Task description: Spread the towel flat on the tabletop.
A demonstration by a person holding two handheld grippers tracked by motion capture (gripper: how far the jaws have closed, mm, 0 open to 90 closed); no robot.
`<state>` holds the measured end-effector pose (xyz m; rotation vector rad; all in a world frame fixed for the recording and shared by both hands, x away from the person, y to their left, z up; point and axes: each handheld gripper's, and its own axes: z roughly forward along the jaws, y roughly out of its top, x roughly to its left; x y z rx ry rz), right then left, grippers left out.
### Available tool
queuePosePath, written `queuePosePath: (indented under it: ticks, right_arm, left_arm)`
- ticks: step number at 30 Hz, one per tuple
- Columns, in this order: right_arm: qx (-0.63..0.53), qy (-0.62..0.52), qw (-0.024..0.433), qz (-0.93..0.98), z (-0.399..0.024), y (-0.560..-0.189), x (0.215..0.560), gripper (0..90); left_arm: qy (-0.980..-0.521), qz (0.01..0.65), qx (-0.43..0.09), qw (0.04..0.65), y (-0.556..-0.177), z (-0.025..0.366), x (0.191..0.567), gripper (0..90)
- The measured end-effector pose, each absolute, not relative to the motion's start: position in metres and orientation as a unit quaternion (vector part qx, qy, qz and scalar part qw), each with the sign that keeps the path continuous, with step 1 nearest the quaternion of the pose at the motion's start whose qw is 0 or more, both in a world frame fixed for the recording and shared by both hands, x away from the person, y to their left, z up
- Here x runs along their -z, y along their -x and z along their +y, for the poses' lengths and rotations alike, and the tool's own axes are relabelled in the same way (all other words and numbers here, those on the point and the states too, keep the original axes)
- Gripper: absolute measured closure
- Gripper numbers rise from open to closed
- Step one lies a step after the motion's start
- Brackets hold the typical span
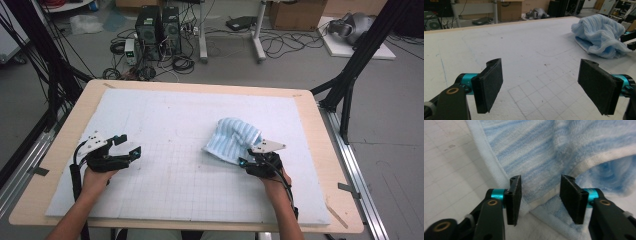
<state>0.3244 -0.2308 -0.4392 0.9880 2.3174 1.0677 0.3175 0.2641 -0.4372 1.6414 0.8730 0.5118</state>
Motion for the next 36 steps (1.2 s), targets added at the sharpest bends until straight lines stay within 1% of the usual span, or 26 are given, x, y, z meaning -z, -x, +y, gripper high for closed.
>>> queuePosePath:
  ticks: [2,4,6,7,8,9,11,13,17,19,20,22,24,25,26,28,34,35,36]
  right_arm:
    - [-0.375,-0.355,0.193,0.834,-0.228,-0.328,0.442,57.2]
    - [-0.375,-0.35,0.181,0.839,-0.226,-0.33,0.444,66.3]
    - [-0.372,-0.333,0.179,0.848,-0.223,-0.329,0.442,77.4]
    - [-0.369,-0.328,0.187,0.849,-0.221,-0.328,0.441,82.2]
    - [-0.369,-0.328,0.187,0.849,-0.221,-0.328,0.441,82.2]
    - [-0.377,-0.326,0.193,0.845,-0.22,-0.324,0.437,85.5]
    - [-0.388,-0.325,0.196,0.84,-0.22,-0.323,0.434,85.5]
    - [-0.419,-0.329,0.207,0.821,-0.22,-0.324,0.421,85.8]
    - [-0.426,-0.318,0.227,0.816,-0.212,-0.341,0.398,85.9]
    - [-0.427,-0.318,0.23,0.815,-0.21,-0.345,0.393,85.9]
    - [-0.417,-0.313,0.242,0.818,-0.201,-0.359,0.382,86.1]
    - [-0.41,-0.31,0.244,0.822,-0.191,-0.374,0.377,86.2]
    - [-0.407,-0.31,0.241,0.825,-0.18,-0.389,0.373,86.2]
    - [-0.407,-0.31,0.241,0.825,-0.18,-0.389,0.373,86.2]
    - [-0.405,-0.309,0.238,0.827,-0.169,-0.403,0.37,86.2]
    - [-0.399,-0.307,0.234,0.832,-0.157,-0.416,0.368,86.1]
    - [-0.389,-0.307,0.226,0.839,-0.127,-0.447,0.374,86.1]
    - [-0.384,-0.31,0.234,0.838,-0.124,-0.45,0.375,86.1]
    - [-0.38,-0.315,0.252,0.833,-0.122,-0.452,0.376,86.2]
  left_arm:
    - [-0.699,0.372,-0.218,0.57,-0.318,0.264,0.437,20.7]
    - [-0.7,0.373,-0.218,0.569,-0.318,0.264,0.438,20.8]
    - [-0.7,0.374,-0.218,0.568,-0.318,0.265,0.438,21.0]
    - [-0.7,0.374,-0.218,0.568,-0.318,0.265,0.438,21.0]
    - [-0.699,0.376,-0.217,0.568,-0.318,0.265,0.438,21.2]
    - [-0.699,0.377,-0.217,0.568,-0.318,0.266,0.438,21.3]
    - [-0.697,0.38,-0.217,0.568,-0.318,0.267,0.438,21.3]
    - [-0.693,0.384,-0.215,0.572,-0.318,0.267,0.438,21.4]
    - [-0.694,0.38,-0.215,0.573,-0.319,0.265,0.438,21.8]
    - [-0.694,0.38,-0.214,0.573,-0.319,0.265,0.438,21.8]
    - [-0.692,0.382,-0.213,0.574,-0.32,0.265,0.438,21.8]
    - [-0.688,0.385,-0.209,0.578,-0.32,0.266,0.439,21.8]
    - [-0.689,0.384,-0.209,0.578,-0.32,0.267,0.438,21.8]
    - [-0.689,0.384,-0.209,0.578,-0.32,0.267,0.438,21.8]
    - [-0.689,0.385,-0.209,0.578,-0.32,0.266,0.439,21.8]
    - [-0.69,0.384,-0.208,0.577,-0.32,0.266,0.439,21.9]
    - [-0.69,0.385,-0.208,0.577,-0.32,0.267,0.439,21.9]
    - [-0.689,0.386,-0.208,0.577,-0.321,0.268,0.439,21.9]
    - [-0.689,0.388,-0.208,0.577,-0.321,0.268,0.439,22.0]
